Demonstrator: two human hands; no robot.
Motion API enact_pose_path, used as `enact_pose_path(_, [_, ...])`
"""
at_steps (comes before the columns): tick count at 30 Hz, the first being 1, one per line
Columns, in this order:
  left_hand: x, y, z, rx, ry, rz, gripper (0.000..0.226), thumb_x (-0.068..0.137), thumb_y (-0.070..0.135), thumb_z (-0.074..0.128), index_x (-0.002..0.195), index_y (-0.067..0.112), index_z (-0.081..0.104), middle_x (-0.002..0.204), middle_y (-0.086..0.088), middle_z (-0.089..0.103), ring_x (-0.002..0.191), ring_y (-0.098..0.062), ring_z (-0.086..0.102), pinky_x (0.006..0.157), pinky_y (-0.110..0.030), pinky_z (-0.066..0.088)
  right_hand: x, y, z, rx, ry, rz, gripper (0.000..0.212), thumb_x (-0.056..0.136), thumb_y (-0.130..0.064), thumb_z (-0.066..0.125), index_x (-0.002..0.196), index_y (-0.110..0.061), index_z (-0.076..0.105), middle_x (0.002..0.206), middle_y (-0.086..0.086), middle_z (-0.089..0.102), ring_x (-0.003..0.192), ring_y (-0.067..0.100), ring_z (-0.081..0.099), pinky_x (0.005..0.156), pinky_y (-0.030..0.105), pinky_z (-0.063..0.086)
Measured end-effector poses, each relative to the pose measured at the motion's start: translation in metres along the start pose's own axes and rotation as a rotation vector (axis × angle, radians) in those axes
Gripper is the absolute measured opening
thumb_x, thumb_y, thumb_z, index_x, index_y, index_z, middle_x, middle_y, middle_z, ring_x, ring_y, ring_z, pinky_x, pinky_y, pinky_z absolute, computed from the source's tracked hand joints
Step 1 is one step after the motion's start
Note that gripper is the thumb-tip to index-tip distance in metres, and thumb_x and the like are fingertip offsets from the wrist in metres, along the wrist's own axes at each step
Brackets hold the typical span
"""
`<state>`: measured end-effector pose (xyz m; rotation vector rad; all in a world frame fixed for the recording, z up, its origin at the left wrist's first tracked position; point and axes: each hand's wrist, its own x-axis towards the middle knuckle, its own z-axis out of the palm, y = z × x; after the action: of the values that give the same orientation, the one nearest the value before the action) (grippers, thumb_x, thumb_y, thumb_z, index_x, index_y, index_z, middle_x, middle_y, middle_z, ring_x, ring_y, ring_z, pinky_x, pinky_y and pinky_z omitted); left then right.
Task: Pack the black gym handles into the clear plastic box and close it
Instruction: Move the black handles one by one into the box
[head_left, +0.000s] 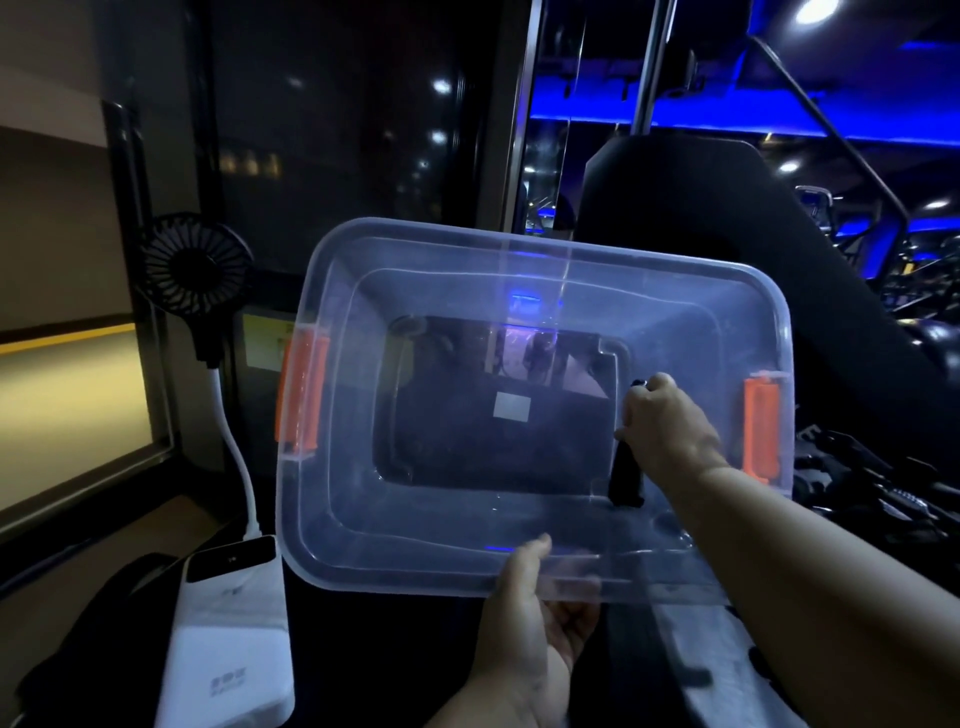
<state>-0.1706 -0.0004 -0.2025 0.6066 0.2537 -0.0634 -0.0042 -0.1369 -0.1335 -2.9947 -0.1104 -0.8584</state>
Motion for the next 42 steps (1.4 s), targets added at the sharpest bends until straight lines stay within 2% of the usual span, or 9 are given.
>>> enact_pose_path(3, [0.001,0.001,0.001,-0.019,0.024,-0.005,0.024,0.088,0.017,0.055,0.071,0.003,0.064,0.079,-0.024,0.07,0.047,-0.022,0.059,0.053,-0.027,0.046,0.0,-0.002,0.003,-0.111,0.044,-0.047,0.018,0.091,-0.009,0.055,0.108,-0.004,0.057,0.105,0.01,0.05,0.094,0.03,0.058,0.073,0.038,0.049])
enact_pose_path(8, [0.003,0.001,0.001,-0.029,0.018,0.023,0.031,0.087,0.014,0.055,0.06,0.004,0.067,0.077,-0.025,0.069,0.043,-0.022,0.058,0.049,-0.026,0.047,0.0,-0.009,0.008,-0.256,0.016,-0.091,0.027,0.094,-0.012,0.045,0.121,-0.016,0.049,0.12,0.007,0.044,0.109,0.024,0.047,0.082,0.031,0.048])
enact_pose_path(11, [0.002,0.001,0.001,-0.023,0.023,0.016,0.022,0.087,0.014,0.055,0.071,0.002,0.065,0.078,-0.026,0.069,0.044,-0.023,0.058,0.047,-0.025,0.048,-0.002,-0.01,0.006,-0.333,0.019,-0.104,0.028,0.093,-0.016,0.045,0.119,-0.021,0.052,0.119,0.004,0.046,0.109,0.023,0.045,0.082,0.031,0.045])
enact_pose_path(16, [0.002,0.001,0.002,-0.019,0.044,0.01,0.023,0.088,0.016,0.055,0.072,0.002,0.062,0.077,-0.025,0.07,0.045,-0.024,0.057,0.047,-0.025,0.048,-0.002,-0.006,0.002,-0.387,0.041,-0.17,0.03,0.09,-0.022,0.042,0.116,-0.027,0.057,0.12,0.001,0.048,0.116,0.025,0.039,0.1,0.036,0.027])
enact_pose_path(21, [0.002,0.001,0.002,-0.004,0.056,0.005,0.02,0.089,0.018,0.055,0.079,0.001,0.062,0.081,-0.026,0.071,0.051,-0.025,0.057,0.051,-0.028,0.049,-0.007,-0.002,0.005,-0.414,-0.062,-0.226,0.046,0.088,-0.034,0.05,0.133,-0.022,0.051,0.137,0.003,0.037,0.134,0.027,0.024,0.116,0.045,0.007])
enact_pose_path(23, [0.002,0.001,0.002,-0.006,0.063,0.003,0.018,0.088,0.018,0.055,0.083,0.002,0.061,0.084,-0.027,0.071,0.05,-0.024,0.057,0.051,-0.029,0.049,-0.01,-0.002,0.005,-0.463,-0.179,-0.224,0.07,0.084,-0.051,0.056,0.143,-0.019,0.038,0.15,0.007,0.027,0.143,0.029,0.01,0.116,0.048,-0.005])
enact_pose_path(26, [0.002,0.0,0.003,-0.019,0.061,0.006,0.02,0.088,0.018,0.056,0.077,0.002,0.061,0.081,-0.027,0.07,0.047,-0.024,0.057,0.053,-0.03,0.048,-0.012,-0.003,0.003,-0.523,-0.274,-0.205,0.09,0.08,-0.061,0.057,0.15,-0.015,0.023,0.158,0.013,0.01,0.146,0.034,-0.003,0.116,0.048,-0.006])
enact_pose_path(31, [0.002,0.0,0.002,-0.012,0.051,0.025,0.02,0.09,0.023,0.053,0.084,0.005,0.06,0.079,-0.025,0.071,0.045,-0.022,0.059,0.051,-0.028,0.048,-0.012,-0.002,0.009,-0.632,-0.285,-0.239,0.082,0.086,-0.063,0.045,0.151,-0.018,0.022,0.158,0.018,0.008,0.145,0.039,-0.003,0.118,0.046,0.003])
enact_pose_path(42, [0.003,-0.002,0.002,0.048,0.027,0.069,0.022,0.091,0.02,0.051,0.087,0.001,0.06,0.081,-0.025,0.072,0.048,-0.023,0.061,0.057,-0.032,0.046,-0.011,-0.002,0.01,-0.682,-0.287,-0.249,0.077,0.09,-0.059,0.042,0.152,-0.018,0.019,0.158,0.017,0.005,0.145,0.04,-0.006,0.117,0.052,-0.003])
